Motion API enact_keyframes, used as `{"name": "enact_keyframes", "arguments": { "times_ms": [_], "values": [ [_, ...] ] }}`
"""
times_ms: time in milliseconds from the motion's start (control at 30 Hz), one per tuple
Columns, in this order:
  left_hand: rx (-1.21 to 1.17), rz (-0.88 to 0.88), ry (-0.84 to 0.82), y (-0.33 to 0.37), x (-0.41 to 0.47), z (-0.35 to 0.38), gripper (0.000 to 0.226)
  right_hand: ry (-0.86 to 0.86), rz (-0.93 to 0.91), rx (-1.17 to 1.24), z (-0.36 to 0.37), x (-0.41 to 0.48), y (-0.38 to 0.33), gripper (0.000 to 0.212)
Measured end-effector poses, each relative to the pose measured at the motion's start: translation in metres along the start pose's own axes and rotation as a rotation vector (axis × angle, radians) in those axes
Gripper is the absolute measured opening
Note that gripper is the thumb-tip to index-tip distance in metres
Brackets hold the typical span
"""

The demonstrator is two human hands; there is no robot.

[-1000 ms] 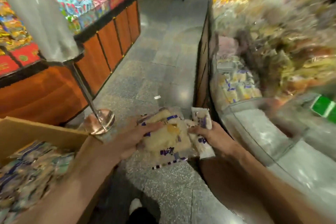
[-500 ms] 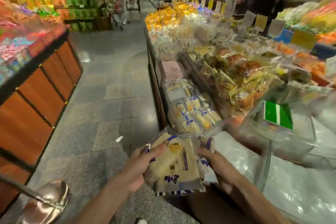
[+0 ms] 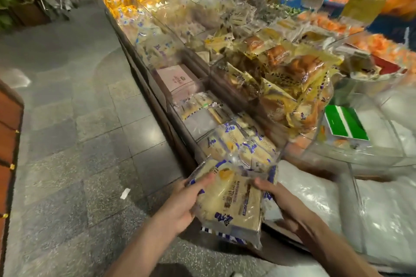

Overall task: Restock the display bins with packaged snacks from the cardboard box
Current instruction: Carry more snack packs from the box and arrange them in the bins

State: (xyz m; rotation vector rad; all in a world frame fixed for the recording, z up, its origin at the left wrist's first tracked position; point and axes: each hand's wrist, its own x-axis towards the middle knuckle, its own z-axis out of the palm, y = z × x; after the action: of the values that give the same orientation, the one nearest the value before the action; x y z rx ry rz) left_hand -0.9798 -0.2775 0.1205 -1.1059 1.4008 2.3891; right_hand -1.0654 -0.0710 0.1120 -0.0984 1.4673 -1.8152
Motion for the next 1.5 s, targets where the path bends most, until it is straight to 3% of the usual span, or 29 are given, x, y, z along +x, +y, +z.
{"name": "enact_keyframes", "arguments": {
  "times_ms": [167, 300, 433, 533, 633, 733, 767, 833, 900, 933, 1000, 1100, 1233, 1400, 1500],
  "values": [
    [-0.005, -0.129, -0.083, 0.015, 0.065, 0.027, 0.062, 0.166, 0.000, 0.012, -0.040, 0.022, -0.006, 0.058],
    [0.109, -0.211, -0.192, 0.031, 0.111, 0.060, 0.057, 0.242, 0.019, 0.105, -0.073, 0.040, -0.017, 0.102],
    [0.185, -0.163, -0.206, 0.060, 0.166, 0.095, 0.081, 0.307, 0.051, 0.228, -0.106, 0.048, -0.033, 0.079],
    [0.441, -0.001, -0.195, 0.080, 0.200, 0.123, 0.058, 0.423, 0.091, 0.338, -0.128, 0.044, -0.041, 0.053],
    [0.771, 0.140, -0.194, 0.085, 0.230, 0.143, 0.051, 0.548, 0.091, 0.368, -0.148, 0.035, -0.037, 0.054],
    [1.025, 0.147, -0.220, 0.080, 0.257, 0.159, 0.065, 0.592, 0.073, 0.378, -0.154, 0.027, -0.039, 0.066],
    [1.113, 0.149, -0.222, 0.079, 0.263, 0.164, 0.072, 0.578, 0.065, 0.398, -0.153, 0.027, -0.041, 0.061],
    [1.297, 0.184, -0.217, 0.076, 0.268, 0.173, 0.080, 0.590, 0.013, 0.437, -0.152, 0.021, -0.044, 0.033],
    [1.423, 0.259, -0.231, 0.071, 0.266, 0.179, 0.086, 0.649, 0.009, 0.387, -0.149, 0.017, -0.043, 0.037],
    [1.447, 0.310, -0.249, 0.068, 0.263, 0.182, 0.087, 0.680, 0.022, 0.376, -0.148, 0.016, -0.039, 0.039],
    [1.452, 0.412, -0.266, 0.063, 0.257, 0.185, 0.084, 0.755, 0.018, 0.385, -0.146, 0.016, -0.035, 0.019],
    [1.507, 0.546, -0.201, 0.055, 0.261, 0.179, 0.083, 0.759, 0.055, 0.410, -0.132, 0.017, -0.044, 0.020],
    [1.704, 0.746, -0.141, 0.042, 0.274, 0.167, 0.053, 0.729, 0.040, 0.423, -0.129, 0.016, -0.034, 0.017],
    [1.932, 0.804, -0.231, 0.037, 0.275, 0.159, 0.041, 0.680, 0.023, 0.370, -0.115, 0.019, -0.032, 0.029],
    [1.701, 0.751, -0.348, 0.045, 0.256, 0.157, 0.039, 0.676, 0.068, 0.270, -0.105, 0.026, -0.034, 0.024]
  ]
}}
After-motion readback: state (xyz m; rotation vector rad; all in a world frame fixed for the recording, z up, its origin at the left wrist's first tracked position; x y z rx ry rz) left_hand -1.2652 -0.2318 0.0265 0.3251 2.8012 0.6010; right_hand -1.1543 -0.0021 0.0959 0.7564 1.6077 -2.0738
